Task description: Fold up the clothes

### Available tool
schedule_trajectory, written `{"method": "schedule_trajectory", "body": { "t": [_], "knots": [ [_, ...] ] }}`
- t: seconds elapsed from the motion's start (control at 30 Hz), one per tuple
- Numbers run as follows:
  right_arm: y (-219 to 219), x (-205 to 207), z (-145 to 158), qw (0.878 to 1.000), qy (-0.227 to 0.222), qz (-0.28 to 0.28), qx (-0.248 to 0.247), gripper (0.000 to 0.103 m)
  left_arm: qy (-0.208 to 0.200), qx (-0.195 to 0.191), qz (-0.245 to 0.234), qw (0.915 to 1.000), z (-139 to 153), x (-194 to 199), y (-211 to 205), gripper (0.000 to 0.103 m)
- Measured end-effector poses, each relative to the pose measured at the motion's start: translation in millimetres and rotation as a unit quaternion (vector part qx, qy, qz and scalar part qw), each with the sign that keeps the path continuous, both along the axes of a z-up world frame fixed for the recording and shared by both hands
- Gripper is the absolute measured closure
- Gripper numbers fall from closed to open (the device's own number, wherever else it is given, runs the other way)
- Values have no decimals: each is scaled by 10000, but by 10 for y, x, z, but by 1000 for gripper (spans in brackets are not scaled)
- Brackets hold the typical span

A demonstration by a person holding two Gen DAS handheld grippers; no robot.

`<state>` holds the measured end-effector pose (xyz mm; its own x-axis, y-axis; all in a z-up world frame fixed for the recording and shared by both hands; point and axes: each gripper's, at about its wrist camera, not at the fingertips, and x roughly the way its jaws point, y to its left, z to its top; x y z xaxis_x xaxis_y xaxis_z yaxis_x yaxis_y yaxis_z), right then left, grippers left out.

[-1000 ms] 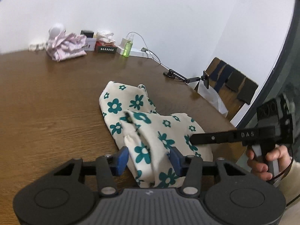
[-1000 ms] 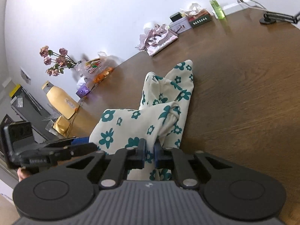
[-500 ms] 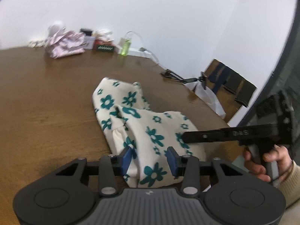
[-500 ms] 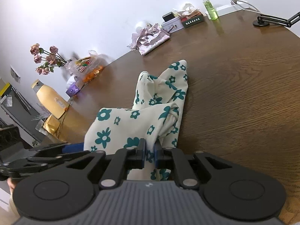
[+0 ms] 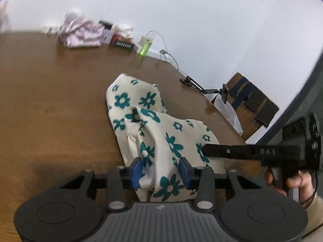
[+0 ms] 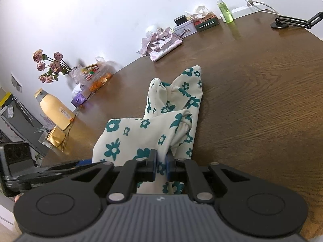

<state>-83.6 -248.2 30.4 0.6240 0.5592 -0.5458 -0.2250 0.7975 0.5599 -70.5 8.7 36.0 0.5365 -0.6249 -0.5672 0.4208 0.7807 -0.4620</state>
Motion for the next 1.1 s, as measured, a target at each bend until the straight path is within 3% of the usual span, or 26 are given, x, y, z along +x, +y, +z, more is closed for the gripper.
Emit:
{"method": "schedule_trajectory", "body": {
  "t": [0.1,0.13,0.17,0.2,0.33,0.37,0.47,0.53,0.57,0.6,0.67,0.7,0.77,0.83,0.93,1.0,1.1],
  "knots": [
    [-13,-23,4,10000,-35,-21,21,95,227,-313,51,9992,-111,63,76,63],
    [-22,-23,1,10000,-20,-42,64,95,330,-468,51,9983,-151,86,104,66],
    [-30,-22,-3,9999,-4,-65,108,95,546,-748,68,9957,-207,123,145,75],
    [-39,-22,-6,9998,12,-87,152,95,761,-1027,84,9918,-263,160,185,82],
    [-98,-28,17,9987,-56,-259,431,97,1447,-1931,300,9700,-522,277,322,85],
    [-97,-23,11,9985,-71,-277,465,97,1555,-2000,372,9667,-583,286,329,86],
    [-77,63,-108,9983,117,-363,449,96,1409,-1868,398,9714,-573,250,296,86],
    [-113,117,-176,9977,264,-438,435,83,1383,-1824,387,9727,-558,258,293,84],
    [-149,134,-193,9973,312,-485,456,70,1454,-1874,389,9707,-574,277,307,82],
    [-191,114,-146,9977,185,-545,356,68,1488,-1908,376,9696,-584,293,309,81],
    [-257,45,3,9971,-222,-721,10,73,1419,-1784,323,9731,-538,305,271,81],
    [-232,-20,135,9945,-599,-789,-349,85,1384,-1723,296,9748,-515,311,251,81],
    [-77,-95,314,9891,-1147,-509,-772,90,1321,-1581,234,9783,-474,323,205,81],
    [186,-110,400,9845,-1481,-50,-932,92,1401,-1617,242,9765,-497,347,193,81],
    [586,38,206,9796,-1398,380,-1390,92,1389,-1681,287,9755,-526,322,225,80],
    [699,152,-20,9787,-1165,474,-1621,92,1091,-1427,404,9829,-433,276,273,73],
    [697,176,-51,9783,-1188,491,-1626,93,46,-839,443,9955,-7,171,259,73]
  ]
}}
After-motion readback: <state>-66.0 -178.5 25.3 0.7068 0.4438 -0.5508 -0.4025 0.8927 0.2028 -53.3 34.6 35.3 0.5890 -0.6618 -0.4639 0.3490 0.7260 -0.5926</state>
